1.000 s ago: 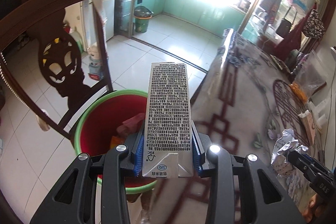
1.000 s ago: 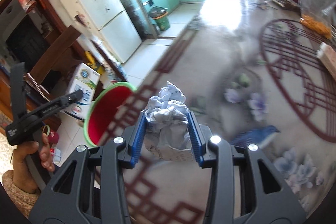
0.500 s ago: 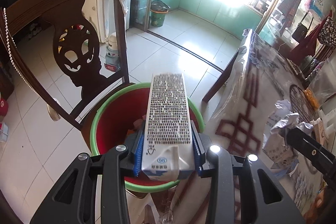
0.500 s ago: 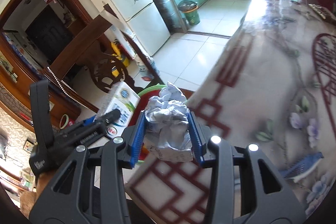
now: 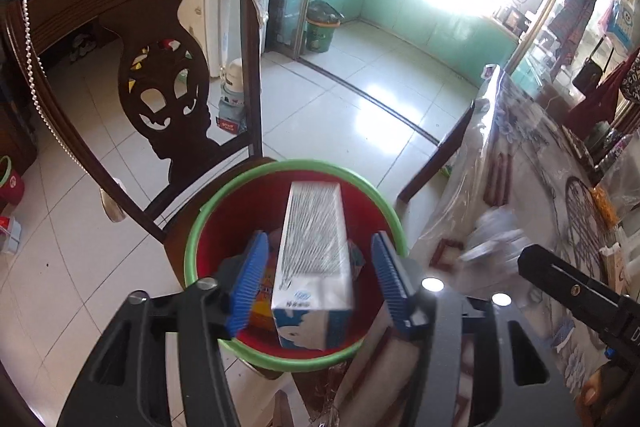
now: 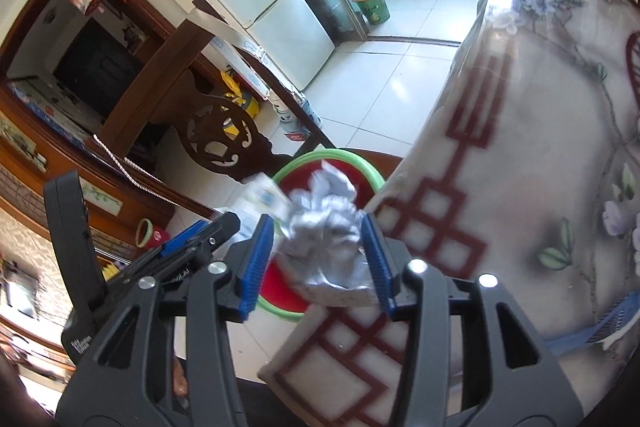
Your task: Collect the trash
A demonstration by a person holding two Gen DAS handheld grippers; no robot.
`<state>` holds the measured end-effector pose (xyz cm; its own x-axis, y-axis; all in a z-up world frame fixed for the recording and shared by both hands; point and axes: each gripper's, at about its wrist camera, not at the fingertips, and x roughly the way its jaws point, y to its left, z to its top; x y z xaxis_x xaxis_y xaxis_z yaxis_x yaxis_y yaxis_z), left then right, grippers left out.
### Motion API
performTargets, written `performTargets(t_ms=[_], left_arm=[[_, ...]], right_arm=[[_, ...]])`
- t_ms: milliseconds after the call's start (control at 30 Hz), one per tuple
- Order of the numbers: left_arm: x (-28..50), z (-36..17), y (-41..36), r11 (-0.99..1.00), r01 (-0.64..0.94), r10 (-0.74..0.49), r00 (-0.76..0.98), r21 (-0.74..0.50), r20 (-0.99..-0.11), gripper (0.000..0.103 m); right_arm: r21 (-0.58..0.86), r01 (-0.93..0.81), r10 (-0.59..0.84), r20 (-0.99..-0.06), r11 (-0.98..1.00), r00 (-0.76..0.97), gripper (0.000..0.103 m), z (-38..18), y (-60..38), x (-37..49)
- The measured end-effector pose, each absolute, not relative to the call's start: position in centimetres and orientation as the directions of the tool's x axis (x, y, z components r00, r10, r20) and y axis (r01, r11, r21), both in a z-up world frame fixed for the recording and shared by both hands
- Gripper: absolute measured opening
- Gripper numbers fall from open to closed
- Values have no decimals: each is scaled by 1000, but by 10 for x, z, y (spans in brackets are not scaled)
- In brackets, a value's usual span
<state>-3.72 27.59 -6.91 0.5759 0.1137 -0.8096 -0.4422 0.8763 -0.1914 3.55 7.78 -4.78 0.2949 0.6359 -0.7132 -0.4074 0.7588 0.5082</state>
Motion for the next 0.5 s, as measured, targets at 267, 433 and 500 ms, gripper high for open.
performTargets(t_ms=[267,433,500], left_arm=[[-35,-68,274,879,-439,119,581,-187,-805,54],[-35,-65,272,883,-433,125,590,-182,-798,54],[-36,-64,271,885,-429,126,594,-180,-795,54]], right_arm=[[492,-417,628,-715,764,307,48,-45,78,33],[485,-406,617,-719,775,320,49,-46,70,31],[479,-403,611,-721,780,327,49,-47,66,30]])
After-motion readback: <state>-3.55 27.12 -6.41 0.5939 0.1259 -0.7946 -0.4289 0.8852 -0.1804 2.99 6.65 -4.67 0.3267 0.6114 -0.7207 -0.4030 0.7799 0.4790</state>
